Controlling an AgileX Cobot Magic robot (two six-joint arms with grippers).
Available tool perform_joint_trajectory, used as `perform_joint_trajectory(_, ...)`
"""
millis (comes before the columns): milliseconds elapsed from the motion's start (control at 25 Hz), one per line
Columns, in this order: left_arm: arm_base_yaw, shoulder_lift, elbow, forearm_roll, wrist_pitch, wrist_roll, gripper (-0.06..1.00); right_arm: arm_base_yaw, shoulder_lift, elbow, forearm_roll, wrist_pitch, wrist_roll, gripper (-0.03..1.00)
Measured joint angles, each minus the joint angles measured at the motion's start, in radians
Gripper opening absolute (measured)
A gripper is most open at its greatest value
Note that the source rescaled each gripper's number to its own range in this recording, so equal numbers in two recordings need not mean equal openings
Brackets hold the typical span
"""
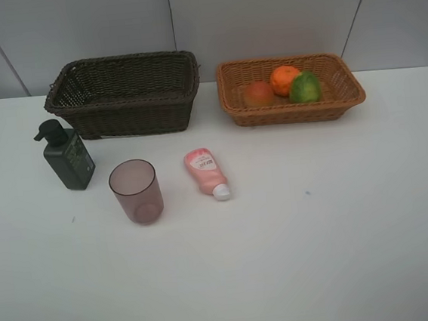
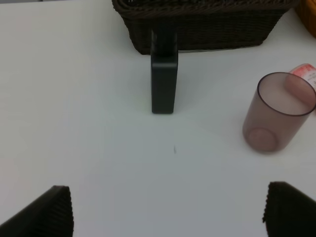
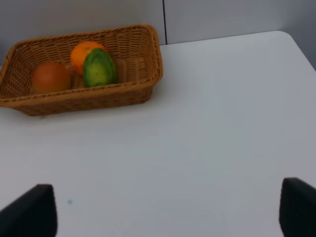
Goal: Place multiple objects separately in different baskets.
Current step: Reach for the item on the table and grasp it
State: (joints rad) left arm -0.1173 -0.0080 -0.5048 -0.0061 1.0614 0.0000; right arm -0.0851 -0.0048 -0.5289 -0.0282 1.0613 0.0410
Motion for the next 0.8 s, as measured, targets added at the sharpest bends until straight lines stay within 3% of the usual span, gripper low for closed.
perform_joint_trajectory(800,0.0,0.0,0.0,0.0,0.0,0.0,0.99,0.0,-0.001,0.0,-0.001,0.0,0.0,1.0)
